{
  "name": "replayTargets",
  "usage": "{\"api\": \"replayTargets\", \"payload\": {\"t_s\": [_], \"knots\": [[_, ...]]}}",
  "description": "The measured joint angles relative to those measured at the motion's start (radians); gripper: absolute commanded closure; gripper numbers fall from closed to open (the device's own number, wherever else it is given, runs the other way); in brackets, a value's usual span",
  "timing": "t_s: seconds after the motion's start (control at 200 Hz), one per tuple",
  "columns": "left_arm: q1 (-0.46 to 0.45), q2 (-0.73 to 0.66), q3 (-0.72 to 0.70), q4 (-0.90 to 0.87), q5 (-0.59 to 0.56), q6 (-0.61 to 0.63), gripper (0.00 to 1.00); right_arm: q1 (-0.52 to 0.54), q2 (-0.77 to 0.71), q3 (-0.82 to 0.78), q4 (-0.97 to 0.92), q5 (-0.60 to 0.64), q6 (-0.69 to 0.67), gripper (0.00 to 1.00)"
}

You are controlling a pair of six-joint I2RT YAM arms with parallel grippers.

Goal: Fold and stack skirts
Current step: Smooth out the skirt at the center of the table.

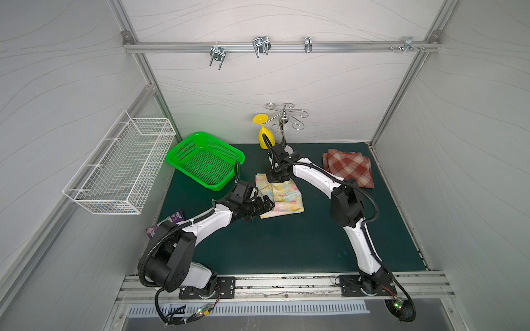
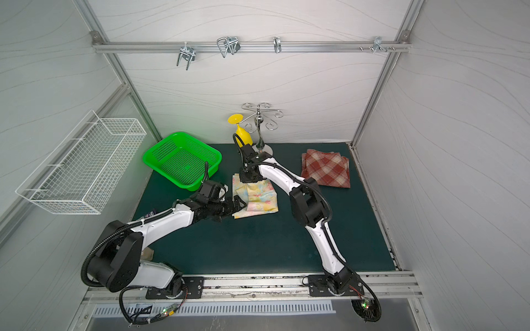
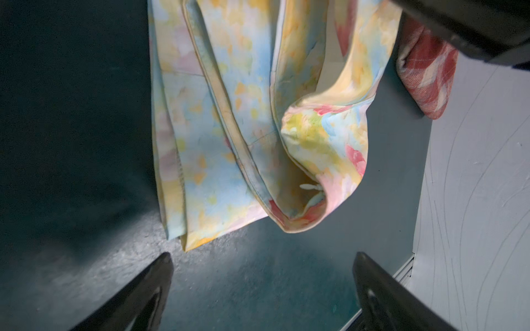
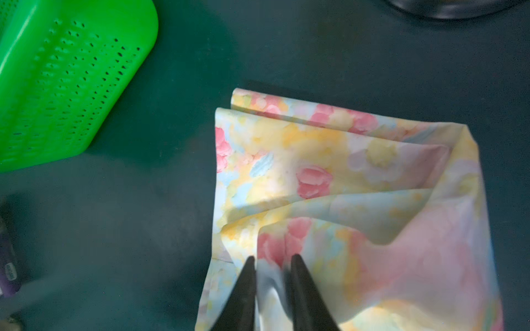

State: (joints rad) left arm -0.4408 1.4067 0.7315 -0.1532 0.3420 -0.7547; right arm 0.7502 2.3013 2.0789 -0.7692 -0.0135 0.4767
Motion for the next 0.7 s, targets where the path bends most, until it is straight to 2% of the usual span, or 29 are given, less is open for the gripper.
{"api": "replayTargets", "payload": {"t_s": [0.35, 0.37, 0.695], "knots": [[0.031, -0.095, -0.015, -0.027, -0.031, 0.0, 0.02, 0.018, -0.022, -0.047, 0.01, 0.0, -0.01, 0.11], [0.032, -0.105, -0.018, -0.031, -0.034, 0.0, 0.02, 0.018, -0.029, -0.054, 0.011, 0.003, -0.011, 0.02], [0.057, -0.203, -0.038, -0.08, -0.073, 0.0, 0.02, 0.046, -0.198, -0.182, 0.02, 0.076, -0.069, 0.01]]}}
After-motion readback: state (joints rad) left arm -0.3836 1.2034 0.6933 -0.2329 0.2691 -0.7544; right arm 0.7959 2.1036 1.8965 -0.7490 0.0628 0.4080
